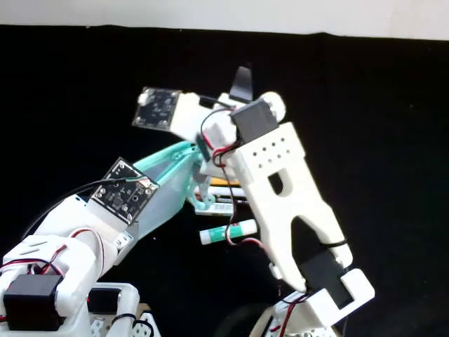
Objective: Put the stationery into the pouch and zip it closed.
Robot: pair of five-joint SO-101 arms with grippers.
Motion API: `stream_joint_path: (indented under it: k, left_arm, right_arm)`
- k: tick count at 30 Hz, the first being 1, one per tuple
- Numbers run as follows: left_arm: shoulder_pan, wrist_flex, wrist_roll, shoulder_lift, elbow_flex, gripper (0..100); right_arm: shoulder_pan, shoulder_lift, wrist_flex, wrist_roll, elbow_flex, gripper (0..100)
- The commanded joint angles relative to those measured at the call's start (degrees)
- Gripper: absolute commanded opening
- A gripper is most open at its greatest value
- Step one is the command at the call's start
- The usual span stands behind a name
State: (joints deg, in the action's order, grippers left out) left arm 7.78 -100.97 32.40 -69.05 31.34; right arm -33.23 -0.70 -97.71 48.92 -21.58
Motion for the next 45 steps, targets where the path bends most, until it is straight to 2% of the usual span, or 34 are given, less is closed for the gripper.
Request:
stream_joint_path:
  k: [1, 5, 12, 20, 29, 35, 39, 45]
  left_arm:
    - [0.7, -0.4, 0.3, -0.2, -2.2, 22]
    - [0.7, -0.3, 0.3, -0.3, -2.2, 22]
    - [0.7, -0.2, 0.3, -0.3, -2.2, 22]
    - [0.4, -0.2, 0.3, -0.3, -2.9, 22]
    - [0.5, -0.3, 0.4, -0.3, -10.0, 23]
    - [0.5, -0.4, 0.4, -0.3, -10.6, 23]
    - [0.7, -0.4, 0.4, -0.3, -9.9, 23]
    - [0.7, 0.8, 0.4, 0.1, -5.2, 23]
  right_arm:
    - [-2.0, -2.6, -1.2, 0.8, -0.1, 63.7]
    - [-3.2, -2.7, -3.0, 0.8, -0.1, 63.7]
    - [-6.0, -5.1, -3.0, -3.7, -0.1, 63.7]
    - [-9.5, -6.2, -0.7, -5.9, -0.1, 63.7]
    - [-12.6, -6.2, -0.6, -8.9, -0.1, 63.7]
    - [-12.8, -6.2, 2.9, -14.0, 0.0, 63.7]
    - [-12.2, -6.6, 2.5, -14.2, 0.0, 63.7]
    - [-5.9, -6.7, 1.8, -14.2, 0.5, 63.7]
